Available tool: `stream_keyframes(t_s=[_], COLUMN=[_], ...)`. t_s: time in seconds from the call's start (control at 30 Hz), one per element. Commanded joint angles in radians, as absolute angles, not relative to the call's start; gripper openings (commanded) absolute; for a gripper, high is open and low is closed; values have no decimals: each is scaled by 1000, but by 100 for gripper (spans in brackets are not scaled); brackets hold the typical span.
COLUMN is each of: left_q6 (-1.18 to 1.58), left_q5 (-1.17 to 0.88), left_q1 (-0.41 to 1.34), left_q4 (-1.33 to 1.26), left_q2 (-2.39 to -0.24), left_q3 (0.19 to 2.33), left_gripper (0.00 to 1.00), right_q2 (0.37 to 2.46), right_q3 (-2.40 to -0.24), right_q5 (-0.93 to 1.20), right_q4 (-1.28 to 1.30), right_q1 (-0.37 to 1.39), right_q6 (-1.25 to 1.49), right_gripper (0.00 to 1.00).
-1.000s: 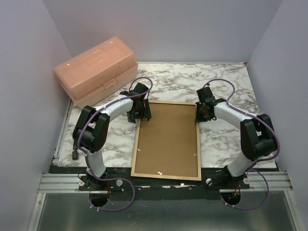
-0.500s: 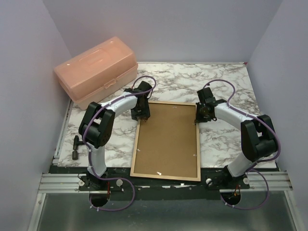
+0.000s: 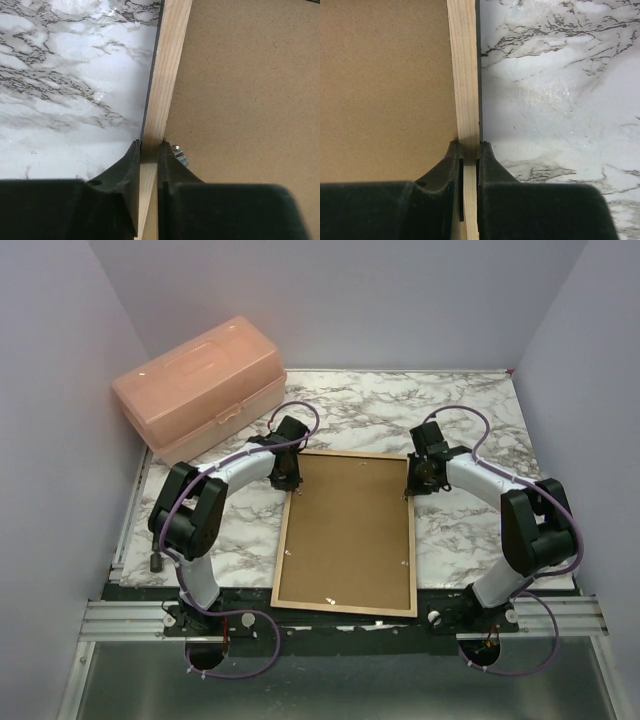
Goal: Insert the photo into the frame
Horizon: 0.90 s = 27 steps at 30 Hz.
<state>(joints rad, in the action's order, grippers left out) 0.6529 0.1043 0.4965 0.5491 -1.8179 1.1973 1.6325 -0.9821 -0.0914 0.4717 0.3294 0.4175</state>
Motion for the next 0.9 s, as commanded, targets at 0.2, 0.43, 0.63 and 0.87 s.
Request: stream_keyframes(t_s=[0.2, 0.43, 0.63, 0.87], left_q6=[704, 703, 702, 684], left_q5=[43, 18, 43, 104], left_q1=[494, 503, 512, 511], left_q4=[608, 601, 602, 650], left_q2=[-1742, -1752, -1810, -1880], left_q3=[1153, 1198, 1229, 1263], left_gripper=[61, 64, 69, 62], right_q2=[1604, 1612, 1622, 1633], right_q3=[-992, -986, -986, -980], right_q5=[-35, -32, -26, -17], right_q4=[458, 455, 451, 448], right_q1=[327, 328, 329, 329], right_q6=[441, 441, 438, 437], right_gripper=[7, 7, 7, 7])
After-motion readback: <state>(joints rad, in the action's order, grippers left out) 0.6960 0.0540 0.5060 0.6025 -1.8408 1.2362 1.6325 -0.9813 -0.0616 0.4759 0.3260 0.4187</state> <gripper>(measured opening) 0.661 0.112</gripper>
